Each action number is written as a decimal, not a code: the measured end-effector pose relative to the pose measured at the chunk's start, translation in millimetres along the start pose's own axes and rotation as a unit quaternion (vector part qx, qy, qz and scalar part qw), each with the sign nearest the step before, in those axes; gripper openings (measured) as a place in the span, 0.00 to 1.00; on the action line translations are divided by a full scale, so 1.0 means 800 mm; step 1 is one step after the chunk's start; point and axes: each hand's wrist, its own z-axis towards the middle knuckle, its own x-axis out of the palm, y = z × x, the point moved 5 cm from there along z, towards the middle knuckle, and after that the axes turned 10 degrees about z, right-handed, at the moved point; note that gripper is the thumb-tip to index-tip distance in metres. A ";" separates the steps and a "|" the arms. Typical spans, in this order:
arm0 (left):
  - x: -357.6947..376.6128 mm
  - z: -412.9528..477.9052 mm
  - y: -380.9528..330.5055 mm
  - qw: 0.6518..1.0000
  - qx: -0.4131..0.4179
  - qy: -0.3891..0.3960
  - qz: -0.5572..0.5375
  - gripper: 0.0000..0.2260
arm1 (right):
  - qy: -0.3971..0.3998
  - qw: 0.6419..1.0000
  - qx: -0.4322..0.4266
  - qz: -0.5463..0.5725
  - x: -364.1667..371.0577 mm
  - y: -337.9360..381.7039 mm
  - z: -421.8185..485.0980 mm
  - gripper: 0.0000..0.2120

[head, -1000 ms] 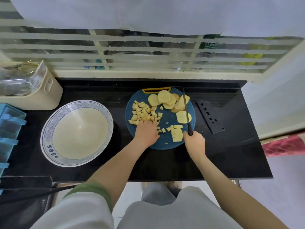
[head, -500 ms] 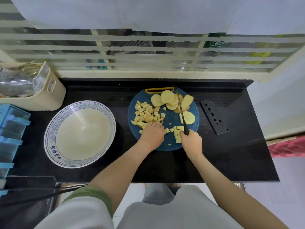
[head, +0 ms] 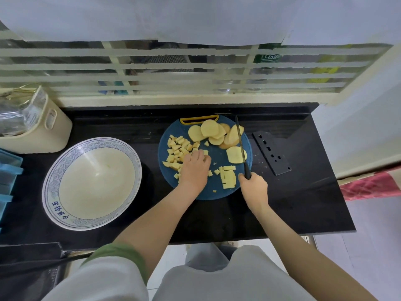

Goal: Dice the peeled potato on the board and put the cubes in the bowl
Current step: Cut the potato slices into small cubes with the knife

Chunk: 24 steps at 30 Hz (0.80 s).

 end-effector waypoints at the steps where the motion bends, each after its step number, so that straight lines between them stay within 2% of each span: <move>1: -0.003 0.000 -0.005 1.000 0.008 -0.008 -0.010 0.21 | -0.001 1.000 0.001 0.007 0.000 0.000 -0.002 0.11; 4: -0.007 0.003 -0.041 0.990 0.106 -0.017 -0.095 0.25 | -0.005 1.000 -0.004 0.012 -0.003 -0.002 -0.004 0.12; 7: 0.003 0.008 -0.070 0.983 0.161 0.027 -0.084 0.29 | -0.008 1.000 -0.005 0.007 -0.008 -0.002 -0.004 0.11; 14: -0.006 0.009 -0.083 0.984 0.169 -0.025 0.059 0.22 | -0.011 1.000 0.000 0.002 -0.018 -0.009 0.002 0.13; 18: -0.001 0.013 -0.078 0.986 0.145 -0.059 0.055 0.21 | -0.010 1.000 -0.002 -0.003 -0.019 -0.009 0.004 0.15; 22: -0.003 0.014 -0.066 0.994 0.105 0.004 0.030 0.22 | -0.005 1.000 0.003 -0.001 -0.019 -0.008 0.005 0.15; 24: -0.004 0.021 -0.055 0.998 0.068 0.005 -0.019 0.23 | -0.001 1.000 -0.002 0.000 -0.017 -0.004 0.006 0.15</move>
